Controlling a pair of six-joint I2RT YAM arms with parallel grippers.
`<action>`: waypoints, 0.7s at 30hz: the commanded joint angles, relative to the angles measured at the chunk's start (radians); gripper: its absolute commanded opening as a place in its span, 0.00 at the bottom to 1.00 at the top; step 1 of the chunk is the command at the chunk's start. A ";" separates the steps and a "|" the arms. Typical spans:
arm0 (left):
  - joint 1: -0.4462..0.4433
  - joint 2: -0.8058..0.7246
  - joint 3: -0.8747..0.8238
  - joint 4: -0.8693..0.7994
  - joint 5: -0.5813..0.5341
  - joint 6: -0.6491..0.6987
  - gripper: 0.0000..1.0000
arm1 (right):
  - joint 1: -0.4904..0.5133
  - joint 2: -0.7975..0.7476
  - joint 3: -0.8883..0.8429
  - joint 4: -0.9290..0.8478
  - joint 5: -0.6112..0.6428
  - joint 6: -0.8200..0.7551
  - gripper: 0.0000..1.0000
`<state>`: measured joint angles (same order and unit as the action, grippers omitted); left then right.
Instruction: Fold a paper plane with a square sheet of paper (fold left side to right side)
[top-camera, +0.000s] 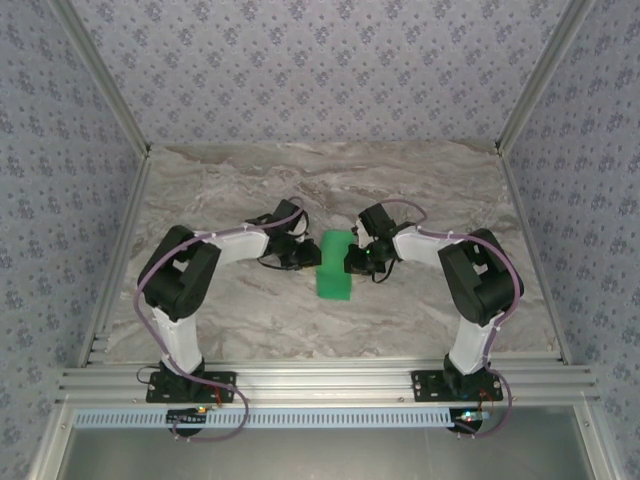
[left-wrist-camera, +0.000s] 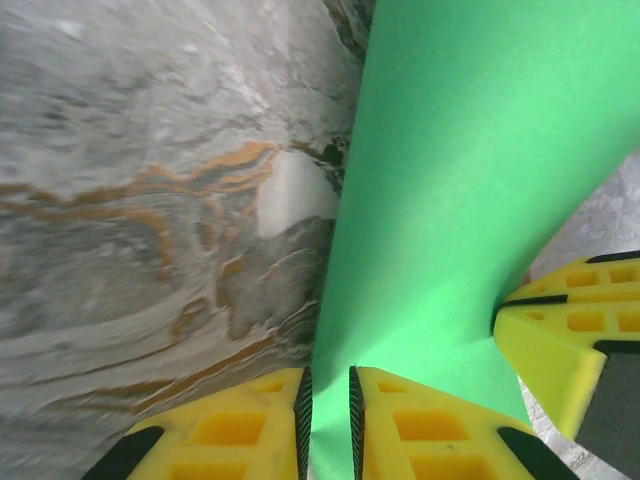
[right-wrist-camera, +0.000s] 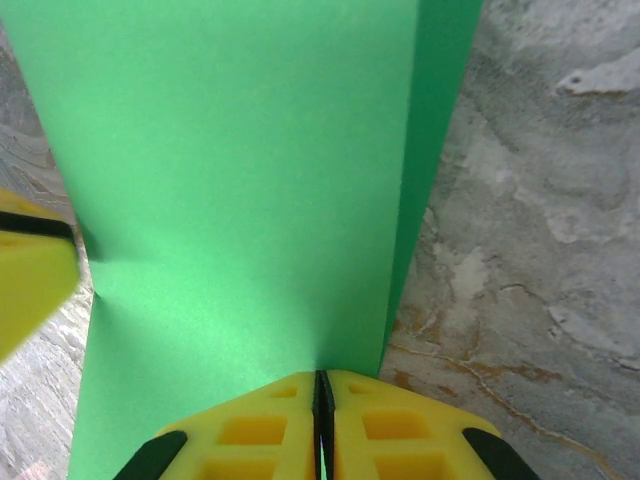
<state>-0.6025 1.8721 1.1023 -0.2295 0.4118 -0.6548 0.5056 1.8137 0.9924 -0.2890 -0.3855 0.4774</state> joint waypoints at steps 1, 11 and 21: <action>-0.004 -0.085 0.001 0.020 0.037 0.006 0.19 | 0.013 0.073 -0.031 -0.098 0.072 -0.016 0.13; -0.078 0.048 0.064 0.088 0.045 -0.034 0.21 | 0.022 0.068 -0.029 -0.097 0.068 -0.013 0.13; -0.108 0.088 0.032 0.041 -0.022 -0.015 0.21 | 0.013 -0.028 -0.029 -0.021 -0.013 -0.028 0.12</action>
<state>-0.6903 1.9541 1.1446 -0.1551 0.4301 -0.6807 0.5106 1.8038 0.9897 -0.2810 -0.3885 0.4763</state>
